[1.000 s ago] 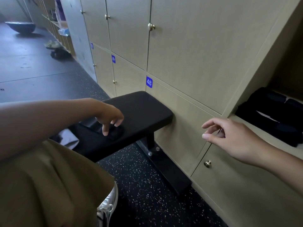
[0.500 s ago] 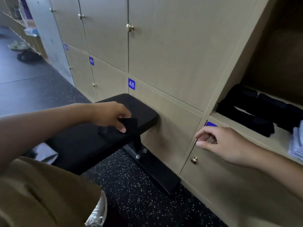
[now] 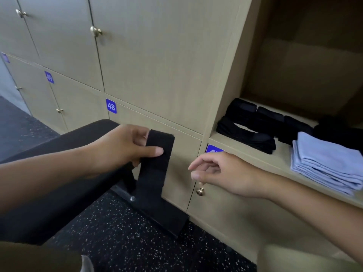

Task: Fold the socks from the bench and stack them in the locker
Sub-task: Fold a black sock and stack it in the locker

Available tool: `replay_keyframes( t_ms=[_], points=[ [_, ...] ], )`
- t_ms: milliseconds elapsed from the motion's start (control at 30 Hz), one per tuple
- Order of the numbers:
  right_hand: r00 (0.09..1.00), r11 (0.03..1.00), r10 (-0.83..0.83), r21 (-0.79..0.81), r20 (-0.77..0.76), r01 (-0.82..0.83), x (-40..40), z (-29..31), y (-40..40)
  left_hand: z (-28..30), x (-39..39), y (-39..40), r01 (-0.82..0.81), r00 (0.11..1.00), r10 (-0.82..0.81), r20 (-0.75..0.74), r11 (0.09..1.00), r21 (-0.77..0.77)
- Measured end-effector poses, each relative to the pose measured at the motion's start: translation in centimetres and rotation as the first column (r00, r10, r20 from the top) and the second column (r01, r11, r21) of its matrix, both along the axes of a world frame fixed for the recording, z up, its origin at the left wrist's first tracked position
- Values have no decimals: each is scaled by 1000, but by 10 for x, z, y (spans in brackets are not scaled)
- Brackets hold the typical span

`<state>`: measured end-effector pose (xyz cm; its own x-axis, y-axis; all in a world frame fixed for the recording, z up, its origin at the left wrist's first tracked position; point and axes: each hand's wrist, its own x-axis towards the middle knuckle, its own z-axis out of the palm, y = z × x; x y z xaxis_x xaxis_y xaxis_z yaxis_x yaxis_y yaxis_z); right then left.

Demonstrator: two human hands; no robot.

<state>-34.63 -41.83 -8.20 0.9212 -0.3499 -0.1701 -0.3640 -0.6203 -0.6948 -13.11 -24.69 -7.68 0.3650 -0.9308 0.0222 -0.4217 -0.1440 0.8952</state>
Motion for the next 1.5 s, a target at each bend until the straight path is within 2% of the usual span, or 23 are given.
replay_keyframes(
  t_ms=[133, 267, 333, 500, 600, 667, 767, 867, 1033, 1133, 1233, 1400, 1500],
  points=[
    [998, 976, 18, 216, 62, -32, 1, 5, 15, 4, -12, -8, -62, 983, 54, -177, 997, -40],
    [995, 957, 31, 283, 95, -57, 2, 7, 20, 6, -17, -14, -81, 918, 50, -393, 995, -63],
    [991, 956, 22, 289, 135, -60, 2, 6, 21, 6, -17, -16, -76, 890, 38, -455, 995, -65],
    [963, 996, -77, 70, 258, 61, 1, 4, 16, 10, -22, -16, -39, 872, -9, -490, 995, -88],
    [930, 979, -111, -122, 351, 163, -3, 9, 12, 14, -26, -16, -84, 847, 39, -530, 995, -61],
    [919, 930, -66, -310, 389, 198, -6, 12, 7, 16, -29, -16, -102, 830, 54, -555, 993, -55],
    [888, 798, 85, -565, 451, 210, -8, 15, 1, 17, -30, -15, -55, 840, 20, -542, 997, -48],
    [841, 741, 200, -639, 503, 206, -9, 17, -3, 17, -29, -14, 53, 844, -49, -534, 999, -8],
    [770, 693, 297, -682, 565, 234, -13, 19, -3, 14, -34, -18, 136, 894, -109, -434, 990, 32],
    [758, 690, 326, -690, 565, 218, -15, 19, -4, 15, -38, -21, 160, 894, -130, -429, 987, 34],
    [761, 709, 279, -660, 586, 248, -15, 19, -5, 14, -39, -24, 172, 872, -146, -467, 985, 13],
    [769, 716, 56, -562, 637, 414, -16, 25, -4, 15, -41, -32, 76, 882, -91, -463, 996, -50],
    [735, 808, -192, -320, 650, 494, -14, 27, 4, 16, -42, -35, -35, 932, 1, -363, 996, -86]
  ],
)
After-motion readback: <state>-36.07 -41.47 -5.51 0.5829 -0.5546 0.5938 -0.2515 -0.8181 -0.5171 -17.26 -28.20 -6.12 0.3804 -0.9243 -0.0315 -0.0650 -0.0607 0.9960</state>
